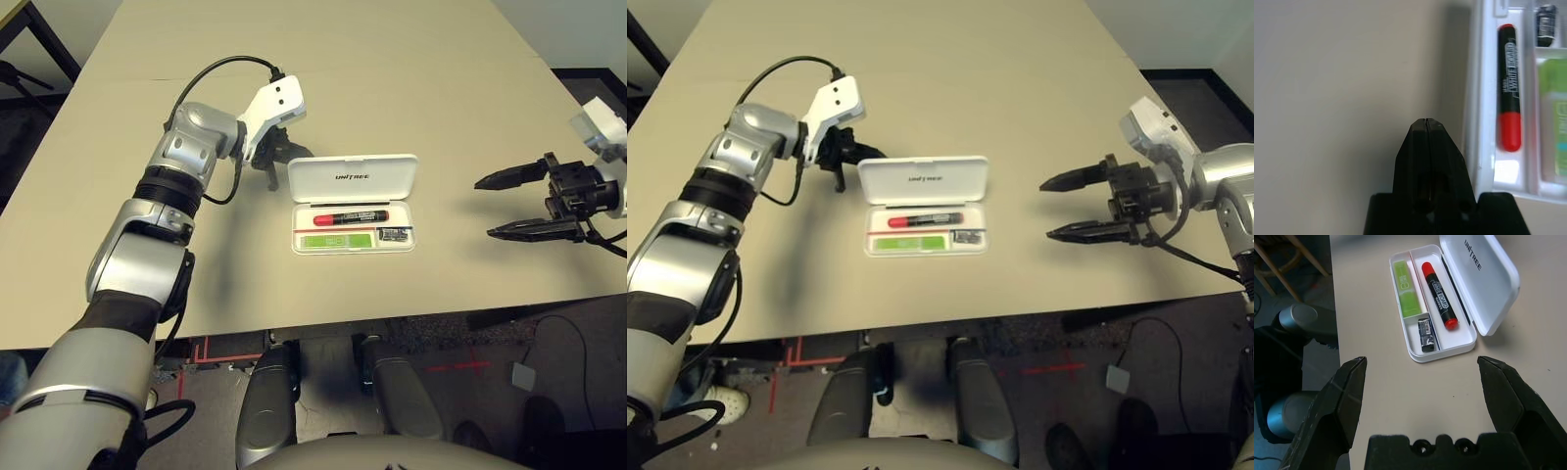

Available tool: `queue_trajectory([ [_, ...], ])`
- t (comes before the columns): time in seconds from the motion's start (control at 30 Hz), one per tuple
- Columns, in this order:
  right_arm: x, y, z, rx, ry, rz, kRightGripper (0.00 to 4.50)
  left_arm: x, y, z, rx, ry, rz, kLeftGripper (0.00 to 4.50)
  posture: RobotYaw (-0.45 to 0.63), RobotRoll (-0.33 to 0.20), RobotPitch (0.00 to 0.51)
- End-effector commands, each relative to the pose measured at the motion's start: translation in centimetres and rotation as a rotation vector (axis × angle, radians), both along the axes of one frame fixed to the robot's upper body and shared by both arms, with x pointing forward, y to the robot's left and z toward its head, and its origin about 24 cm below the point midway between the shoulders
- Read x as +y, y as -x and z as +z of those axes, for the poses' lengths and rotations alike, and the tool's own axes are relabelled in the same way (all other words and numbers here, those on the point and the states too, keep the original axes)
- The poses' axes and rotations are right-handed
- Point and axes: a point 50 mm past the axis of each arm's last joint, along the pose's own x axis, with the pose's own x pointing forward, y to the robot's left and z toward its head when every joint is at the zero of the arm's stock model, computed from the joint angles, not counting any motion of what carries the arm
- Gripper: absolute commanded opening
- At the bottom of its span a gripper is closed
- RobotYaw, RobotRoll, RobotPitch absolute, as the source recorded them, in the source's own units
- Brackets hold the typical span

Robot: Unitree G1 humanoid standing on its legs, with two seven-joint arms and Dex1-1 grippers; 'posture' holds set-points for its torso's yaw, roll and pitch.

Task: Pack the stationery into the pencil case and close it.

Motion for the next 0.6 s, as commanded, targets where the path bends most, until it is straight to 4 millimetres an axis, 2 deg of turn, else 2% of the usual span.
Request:
queue_trajectory([
  [0.03,0.3,0.0,0.1,0.000,-0.005,0.018,4.50,0.4,1.1,0.2,0.030,-0.039,-0.056,0.05,-0.07,0.000,0.172],
  [0.2,0.3,-0.3,0.0,-0.005,0.006,0.016,4.50,0.2,2.7,-0.2,0.064,-0.059,-0.098,0.05,-0.05,0.000,0.170],
  [0.43,0.7,-0.6,-0.5,-0.007,0.016,0.037,4.50,-2.3,5.8,-1.5,0.127,-0.065,-0.207,0.05,-0.04,0.000,0.169],
  [0.6,0.6,-0.7,-0.6,-0.009,0.023,0.037,4.50,-3.6,6.3,-2.7,0.162,-0.047,-0.207,0.05,-0.05,0.000,0.172],
])
